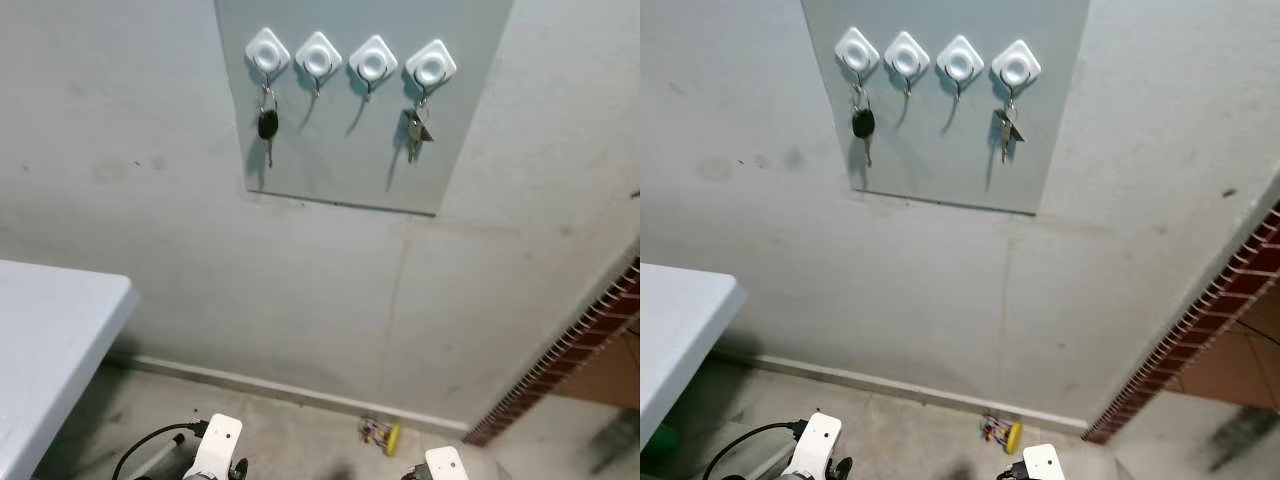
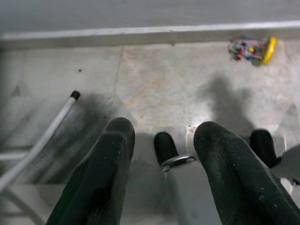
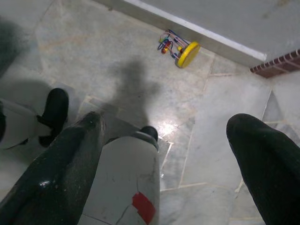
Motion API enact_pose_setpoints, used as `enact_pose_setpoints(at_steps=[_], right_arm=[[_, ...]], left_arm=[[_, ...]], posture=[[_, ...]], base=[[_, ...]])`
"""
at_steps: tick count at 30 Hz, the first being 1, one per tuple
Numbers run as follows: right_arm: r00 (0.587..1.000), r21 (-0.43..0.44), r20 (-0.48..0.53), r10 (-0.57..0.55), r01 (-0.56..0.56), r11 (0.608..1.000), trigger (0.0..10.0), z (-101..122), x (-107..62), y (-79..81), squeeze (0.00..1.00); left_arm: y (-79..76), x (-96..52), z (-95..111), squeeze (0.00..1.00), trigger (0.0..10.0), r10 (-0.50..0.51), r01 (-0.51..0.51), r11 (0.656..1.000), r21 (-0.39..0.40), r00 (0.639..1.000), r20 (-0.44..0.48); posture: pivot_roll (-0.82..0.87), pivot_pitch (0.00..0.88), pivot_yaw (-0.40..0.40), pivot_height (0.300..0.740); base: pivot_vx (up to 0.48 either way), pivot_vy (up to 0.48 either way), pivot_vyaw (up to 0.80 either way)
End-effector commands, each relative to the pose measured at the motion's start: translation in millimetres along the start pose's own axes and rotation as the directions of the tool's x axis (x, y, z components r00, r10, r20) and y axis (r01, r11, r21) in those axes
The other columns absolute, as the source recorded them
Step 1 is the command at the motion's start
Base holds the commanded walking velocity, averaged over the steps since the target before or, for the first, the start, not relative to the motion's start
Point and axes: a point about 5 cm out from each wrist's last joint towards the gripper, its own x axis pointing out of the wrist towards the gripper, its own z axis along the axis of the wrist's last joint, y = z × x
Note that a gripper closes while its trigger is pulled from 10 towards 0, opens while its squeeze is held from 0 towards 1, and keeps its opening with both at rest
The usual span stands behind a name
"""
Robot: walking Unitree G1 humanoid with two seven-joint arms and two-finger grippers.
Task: Hang keys on a hook
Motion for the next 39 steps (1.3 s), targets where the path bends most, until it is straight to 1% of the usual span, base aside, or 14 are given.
enact_pose_setpoints(at_steps=[1, 16, 18, 26, 39], right_arm=[[1.000, -0.002, 0.001, -0.003, 0.003, 1.000, 10.0, 3.1, 1.3, 3.2, 0.00], [1.000, 0.018, 0.000, -0.016, 0.016, 1.000, 10.0, 4.6, 1.9, 2.9, 0.00], [1.000, 0.015, -0.001, -0.018, 0.018, 1.000, 10.0, 4.4, 1.8, 2.6, 0.00], [1.000, 0.013, -0.004, -0.023, 0.023, 1.000, 10.0, 3.7, 1.4, 0.1, 0.00], [1.000, -0.005, -0.010, -0.020, 0.020, 1.000, 10.0, 2.5, 1.0, -1.3, 0.00]], left_arm=[[4.9, -1.6, -5.3, 0.00, 10.0, 0.019, -0.020, 0.999, -0.036, 1.000, -0.020], [7.3, -2.0, -6.3, 0.00, 10.0, 0.026, -0.027, 0.999, -0.039, 0.999, -0.028], [7.6, -2.0, -6.3, 0.00, 10.0, 0.029, -0.029, 0.999, -0.017, 0.999, -0.031], [7.0, -2.3, -8.0, 0.00, 10.0, 0.029, -0.030, 0.999, -0.037, 0.999, -0.036], [5.7, -2.4, -9.8, 0.00, 10.0, 0.029, -0.031, 0.999, -0.031, 0.999, -0.046]], posture=[[-0.09, 0.000, 0.005, 0.740], [-0.09, 0.000, 0.009, 0.740], [-0.09, 0.000, 0.007, 0.740], [-0.09, 0.000, 0.004, 0.740], [-0.09, 0.000, -0.007, 0.740]], base=[[0.000, 0.000, 0.79], [0.000, 0.000, 0.80], [0.000, 0.000, 0.80], [0.000, 0.000, 0.80], [0.000, 0.000, 0.80]])
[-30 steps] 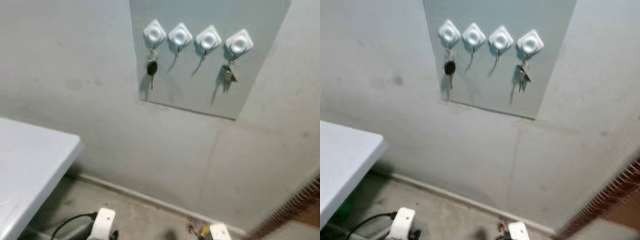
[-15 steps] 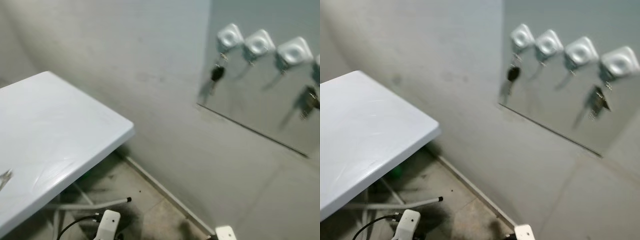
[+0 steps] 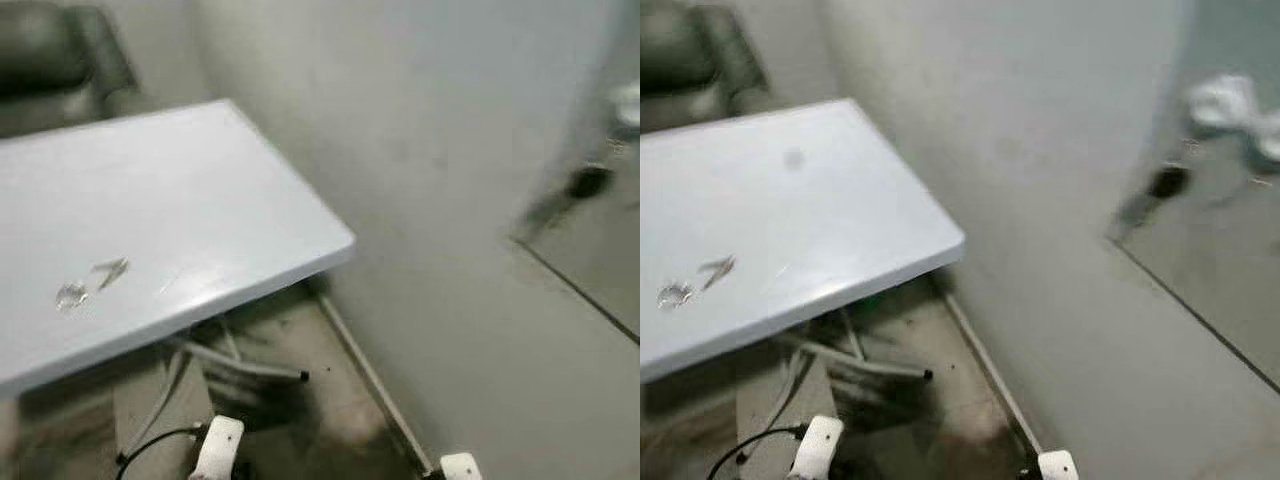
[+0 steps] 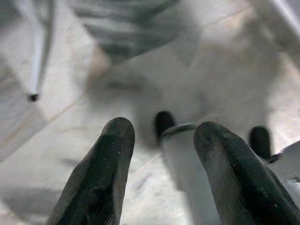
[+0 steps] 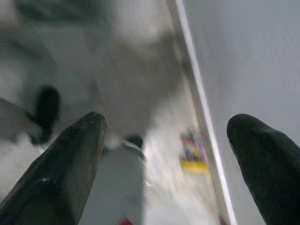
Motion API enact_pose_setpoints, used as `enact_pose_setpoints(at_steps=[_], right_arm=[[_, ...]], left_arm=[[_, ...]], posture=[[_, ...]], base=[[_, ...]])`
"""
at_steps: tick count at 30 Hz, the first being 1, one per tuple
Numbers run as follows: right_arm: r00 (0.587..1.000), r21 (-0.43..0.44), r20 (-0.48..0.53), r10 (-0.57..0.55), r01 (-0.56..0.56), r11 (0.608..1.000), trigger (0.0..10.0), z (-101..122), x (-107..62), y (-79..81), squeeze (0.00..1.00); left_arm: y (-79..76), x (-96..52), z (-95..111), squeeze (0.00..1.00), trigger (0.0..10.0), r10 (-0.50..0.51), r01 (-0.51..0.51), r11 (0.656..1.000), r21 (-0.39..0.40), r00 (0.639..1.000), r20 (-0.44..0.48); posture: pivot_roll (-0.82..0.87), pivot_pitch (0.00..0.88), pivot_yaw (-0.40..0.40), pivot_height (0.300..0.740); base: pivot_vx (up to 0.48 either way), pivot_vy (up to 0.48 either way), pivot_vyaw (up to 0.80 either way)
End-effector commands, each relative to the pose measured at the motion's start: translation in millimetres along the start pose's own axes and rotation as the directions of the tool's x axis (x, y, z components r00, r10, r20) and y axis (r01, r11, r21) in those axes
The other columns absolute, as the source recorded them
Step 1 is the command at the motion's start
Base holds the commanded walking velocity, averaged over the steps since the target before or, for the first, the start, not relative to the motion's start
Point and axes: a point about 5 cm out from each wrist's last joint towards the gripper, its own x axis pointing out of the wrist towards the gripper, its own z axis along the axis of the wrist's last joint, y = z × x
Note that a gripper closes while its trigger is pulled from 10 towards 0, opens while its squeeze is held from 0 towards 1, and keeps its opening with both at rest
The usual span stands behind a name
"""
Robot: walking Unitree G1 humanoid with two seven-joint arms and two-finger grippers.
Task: Hang keys on a hook
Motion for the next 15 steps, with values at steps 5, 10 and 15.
enact_pose_setpoints(at_steps=[5, 10, 15], right_arm=[[0.999, -0.012, -0.033, -0.013, 0.012, 1.000, 10.0, -10.4, -2.8, -5.0, 0.00], [0.999, -0.019, -0.033, -0.012, 0.011, 1.000, 10.0, -9.9, -2.8, -5.9, 0.00], [0.999, -0.033, -0.034, -0.012, 0.011, 0.999, 10.0, -9.4, -2.8, -7.1, 0.00]], left_arm=[[-4.3, 2.0, 8.2, 0.00, 10.0, -0.007, 0.007, 1.000, 0.001, 1.000, 0.023], [-4.4, 1.9, 7.7, 0.00, 10.0, -0.006, 0.006, 1.000, 0.018, 1.000, 0.020], [-4.6, 1.8, 6.7, 0.00, 10.0, -0.008, 0.008, 1.000, 0.014, 1.000, 0.017]], posture=[[-0.09, 0.000, -0.009, 0.740], [-0.08, 0.000, -0.015, 0.740], [-0.08, 0.000, -0.016, 0.740]], base=[[0.000, 0.000, 0.80], [0.000, 0.000, 0.80], [0.000, 0.000, 0.80]])
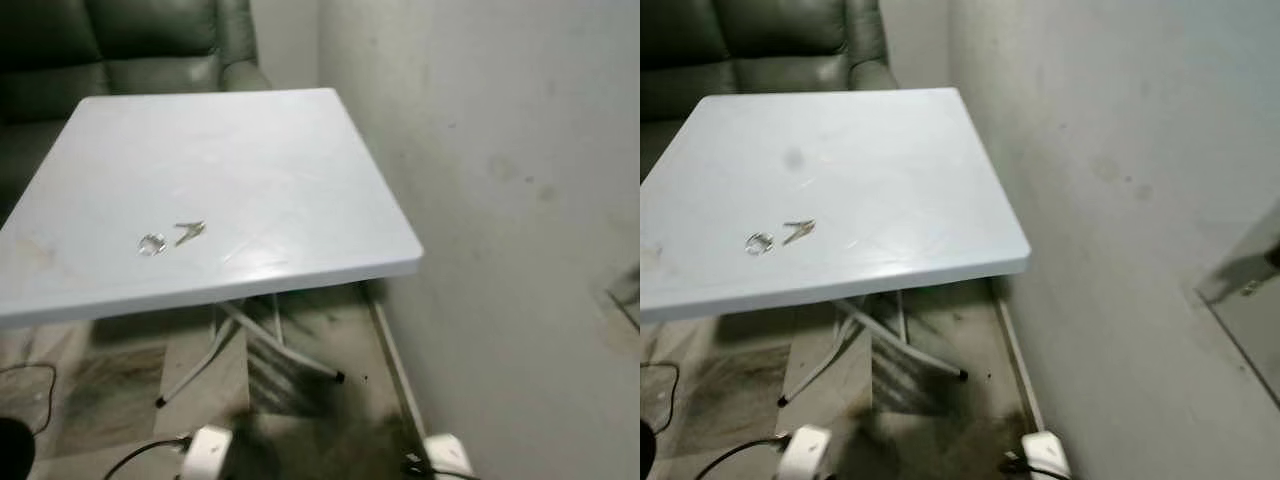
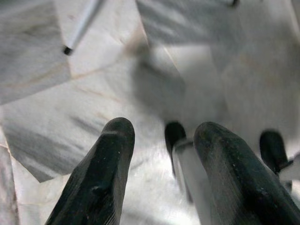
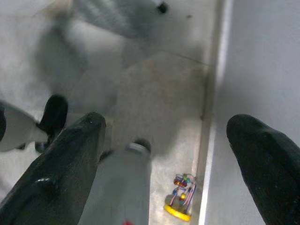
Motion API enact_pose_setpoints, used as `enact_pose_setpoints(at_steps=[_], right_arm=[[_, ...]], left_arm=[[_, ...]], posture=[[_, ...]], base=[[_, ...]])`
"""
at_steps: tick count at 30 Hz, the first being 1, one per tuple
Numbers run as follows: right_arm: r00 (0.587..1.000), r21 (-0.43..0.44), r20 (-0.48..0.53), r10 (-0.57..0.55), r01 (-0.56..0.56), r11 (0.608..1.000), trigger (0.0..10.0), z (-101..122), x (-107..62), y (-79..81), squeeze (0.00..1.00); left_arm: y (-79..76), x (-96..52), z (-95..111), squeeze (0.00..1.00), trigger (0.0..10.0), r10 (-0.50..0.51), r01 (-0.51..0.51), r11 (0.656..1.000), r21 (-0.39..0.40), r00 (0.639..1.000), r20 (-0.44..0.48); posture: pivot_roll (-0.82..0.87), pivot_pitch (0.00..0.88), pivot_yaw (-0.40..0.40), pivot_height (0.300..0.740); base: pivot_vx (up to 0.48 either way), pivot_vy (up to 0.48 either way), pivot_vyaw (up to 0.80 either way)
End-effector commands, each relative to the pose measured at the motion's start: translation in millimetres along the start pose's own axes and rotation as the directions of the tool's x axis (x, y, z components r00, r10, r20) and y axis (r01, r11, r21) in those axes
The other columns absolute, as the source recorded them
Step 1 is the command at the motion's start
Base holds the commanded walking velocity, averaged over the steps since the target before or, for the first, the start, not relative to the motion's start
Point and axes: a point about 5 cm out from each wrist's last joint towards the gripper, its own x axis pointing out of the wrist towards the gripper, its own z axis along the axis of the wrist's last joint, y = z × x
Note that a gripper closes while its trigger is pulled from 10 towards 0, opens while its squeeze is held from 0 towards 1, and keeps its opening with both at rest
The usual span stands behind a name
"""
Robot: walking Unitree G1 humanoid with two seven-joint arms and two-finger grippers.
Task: Hang keys on a hook
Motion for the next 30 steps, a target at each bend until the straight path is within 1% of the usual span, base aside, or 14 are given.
enact_pose_setpoints(at_steps=[1, 5, 8, 10, 15, 20, 30], right_arm=[[0.999, -0.003, -0.033, -0.018, 0.018, 1.000, 10.0, -8.9, -2.7, -8.2, 0.00], [0.999, -0.003, -0.032, -0.017, 0.017, 1.000, 10.0, -8.5, -2.7, -8.6, 0.00], [1.000, 0.025, -0.020, -0.013, 0.014, 1.000, 10.0, -6.8, -2.4, -8.3, 0.00], [1.000, 0.065, -0.016, -0.009, 0.010, 0.998, 10.0, -6.6, -2.3, -7.7, 0.00], [1.000, 0.053, -0.019, -0.013, 0.014, 0.999, 10.0, -6.9, -2.4, -8.0, 0.00], [1.000, 0.058, -0.018, -0.014, 0.015, 0.998, 10.0, -7.0, -2.5, -8.3, 0.00], [1.000, 0.063, -0.017, -0.016, 0.017, 0.998, 10.0, -7.5, -2.7, -8.6, 0.00]], left_arm=[[-6.9, -0.1, -4.5, 0.00, 10.0, -0.014, 0.014, 1.000, -0.001, 1.000, -0.013], [-7.0, -0.2, -5.0, 0.00, 10.0, -0.014, 0.014, 1.000, -0.002, 1.000, -0.014], [-6.9, -0.2, -5.1, 0.00, 10.0, -0.013, 0.013, 1.000, -0.005, 1.000, -0.015], [-6.6, -0.2, -5.0, 0.00, 10.0, -0.012, 0.012, 1.000, -0.006, 1.000, -0.015], [-6.3, -0.1, -4.6, 0.00, 10.0, -0.009, 0.009, 1.000, -0.018, 1.000, -0.014], [-6.0, -0.1, -4.6, 0.00, 10.0, -0.008, 0.007, 1.000, -0.019, 1.000, -0.014], [-5.6, -0.2, -4.6, 0.00, 10.0, -0.009, 0.008, 1.000, -0.020, 1.000, -0.015]], posture=[[-0.08, 0.000, -0.019, 0.740], [-0.08, 0.000, -0.019, 0.740], [-0.08, 0.000, -0.021, 0.740], [-0.08, 0.000, -0.022, 0.740], [-0.08, 0.000, -0.023, 0.740], [-0.08, 0.000, -0.023, 0.740], [-0.08, 0.000, -0.023, 0.740]], base=[[0.000, 0.000, 0.80], [0.000, 0.000, 0.80], [0.000, 0.000, 0.80], [0.000, 0.000, 0.00], [0.000, 0.000, 0.00], [0.000, 0.000, 0.00], [0.000, 0.325, 0.00]])
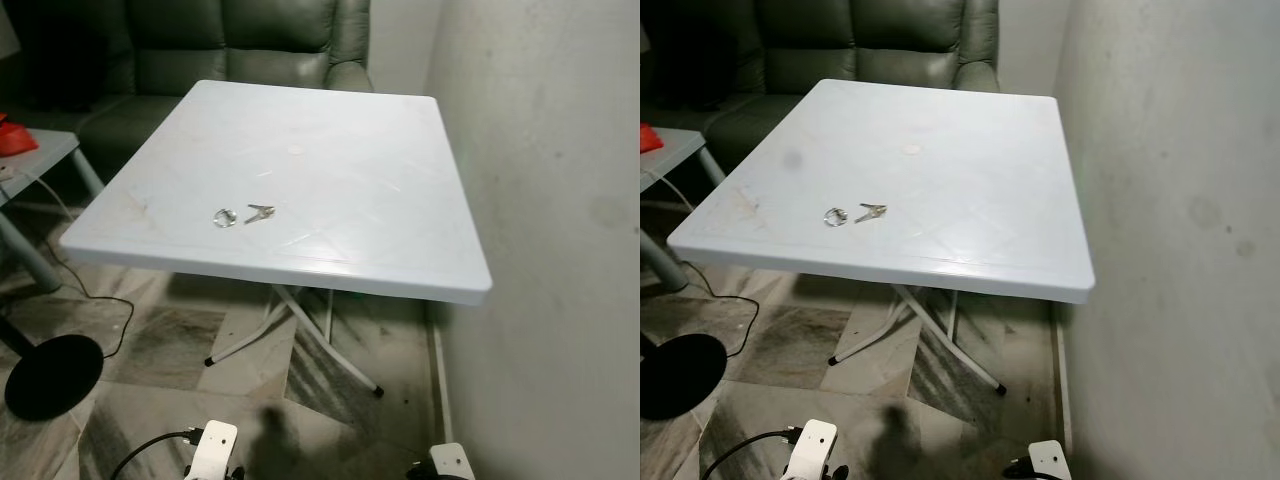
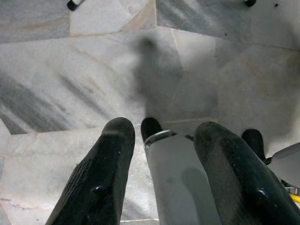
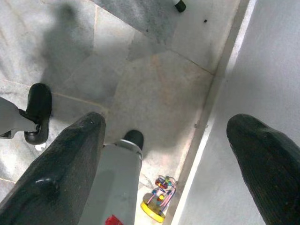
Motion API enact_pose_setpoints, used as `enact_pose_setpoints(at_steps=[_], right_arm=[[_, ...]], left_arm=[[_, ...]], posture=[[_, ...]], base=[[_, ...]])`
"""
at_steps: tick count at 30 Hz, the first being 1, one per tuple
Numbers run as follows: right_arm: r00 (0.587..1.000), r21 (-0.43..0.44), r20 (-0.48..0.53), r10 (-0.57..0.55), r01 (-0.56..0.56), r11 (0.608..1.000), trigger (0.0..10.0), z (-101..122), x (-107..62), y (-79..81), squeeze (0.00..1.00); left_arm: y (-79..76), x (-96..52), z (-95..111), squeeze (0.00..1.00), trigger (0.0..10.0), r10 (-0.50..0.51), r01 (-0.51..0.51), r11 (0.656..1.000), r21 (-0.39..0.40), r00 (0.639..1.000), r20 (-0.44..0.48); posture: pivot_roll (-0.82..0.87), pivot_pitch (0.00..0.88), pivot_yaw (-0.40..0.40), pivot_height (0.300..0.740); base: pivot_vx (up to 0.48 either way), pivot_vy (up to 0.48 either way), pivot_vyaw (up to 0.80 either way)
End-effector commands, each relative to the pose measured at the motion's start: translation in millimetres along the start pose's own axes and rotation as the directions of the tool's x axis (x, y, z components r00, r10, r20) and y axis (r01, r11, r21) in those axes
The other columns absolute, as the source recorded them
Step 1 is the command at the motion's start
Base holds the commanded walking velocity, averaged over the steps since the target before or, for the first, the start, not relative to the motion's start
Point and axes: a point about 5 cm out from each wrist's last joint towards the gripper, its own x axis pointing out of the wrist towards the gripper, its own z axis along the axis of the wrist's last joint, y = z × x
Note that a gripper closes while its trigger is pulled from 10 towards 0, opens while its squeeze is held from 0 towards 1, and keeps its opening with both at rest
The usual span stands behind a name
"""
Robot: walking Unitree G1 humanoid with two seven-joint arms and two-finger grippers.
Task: Hang keys on a hook
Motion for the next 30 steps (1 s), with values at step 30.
enact_pose_setpoints(at_steps=[30], right_arm=[[1.000, 0.019, 0.005, 0.006, -0.007, 1.000, 10.0, -0.4, 0.2, 3.4, 0.00]], left_arm=[[3.0, -0.8, -2.3, 0.00, 10.0, 0.011, -0.011, 1.000, -0.014, 1.000, -0.004]], posture=[[-0.07, 0.000, -0.027, 0.740]], base=[[0.000, 0.455, 0.00]])
